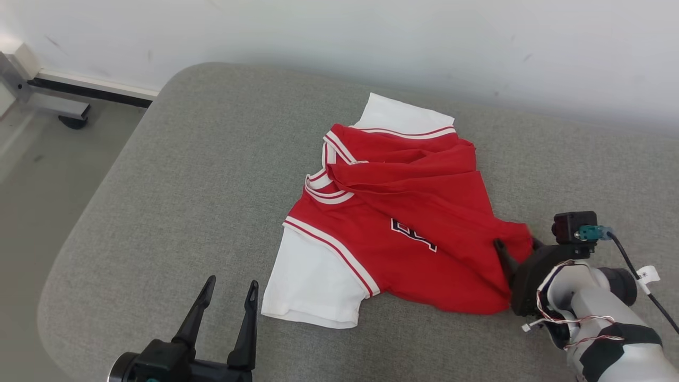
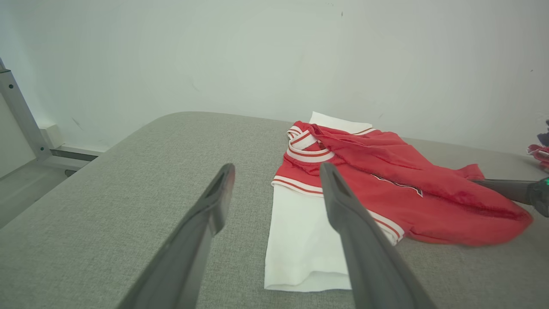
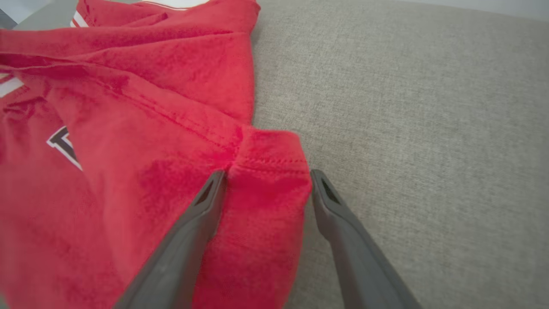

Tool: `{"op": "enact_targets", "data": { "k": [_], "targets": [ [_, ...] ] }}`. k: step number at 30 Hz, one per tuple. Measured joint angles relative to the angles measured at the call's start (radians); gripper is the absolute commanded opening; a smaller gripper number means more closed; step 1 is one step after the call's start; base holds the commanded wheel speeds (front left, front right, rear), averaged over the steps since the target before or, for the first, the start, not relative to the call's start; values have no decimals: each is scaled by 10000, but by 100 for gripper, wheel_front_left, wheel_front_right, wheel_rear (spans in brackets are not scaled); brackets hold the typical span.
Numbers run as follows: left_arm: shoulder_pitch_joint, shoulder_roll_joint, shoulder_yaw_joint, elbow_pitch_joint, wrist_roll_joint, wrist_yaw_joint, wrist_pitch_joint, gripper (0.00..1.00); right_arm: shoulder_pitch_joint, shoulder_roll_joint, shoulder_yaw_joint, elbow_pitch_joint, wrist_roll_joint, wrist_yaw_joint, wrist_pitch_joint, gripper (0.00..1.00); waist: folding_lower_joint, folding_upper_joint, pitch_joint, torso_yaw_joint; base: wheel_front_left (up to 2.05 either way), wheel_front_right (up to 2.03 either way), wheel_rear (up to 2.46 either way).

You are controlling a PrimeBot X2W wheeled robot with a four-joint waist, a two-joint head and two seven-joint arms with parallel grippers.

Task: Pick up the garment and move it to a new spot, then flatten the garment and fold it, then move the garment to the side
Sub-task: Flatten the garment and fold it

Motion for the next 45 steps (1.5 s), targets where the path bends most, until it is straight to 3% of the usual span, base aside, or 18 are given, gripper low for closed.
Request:
{"op": "enact_targets", "data": {
  "k": [1,5,14,25,32,39,45],
  "targets": [
    [-15,-10,-2,6,0,0,-2,100,-1,73,-4,-10,84,0,75,0,-1,0,19,21,0,0,0],
    [-31,-36,-2,54,-2,0,0,100,-13,67,38,-48,150,0,33,0,0,0,46,63,0,0,0],
    [83,-48,115,81,6,0,-2,100,111,-307,-364,-399,-33,0,-1693,0,-1,0,-247,-118,0,0,0],
    [417,-59,221,15,15,0,-2,100,2539,-477,-2159,-2031,90,0,-2627,0,-1,0,-589,-707,0,0,0],
    [511,-98,221,-2,17,0,0,100,4061,-105,-3634,-3691,-491,0,-2153,0,-1,0,-600,-991,0,0,0],
    [485,-130,31,63,19,0,-2,100,4931,522,-5045,-5848,-1908,0,-1058,0,-2,0,-593,-986,0,0,0],
    [416,-127,-100,132,4,0,0,100,5093,1361,-5045,-7269,-2938,0,-125,0,-1,-1,-571,-731,0,0,0]
  ]
}}
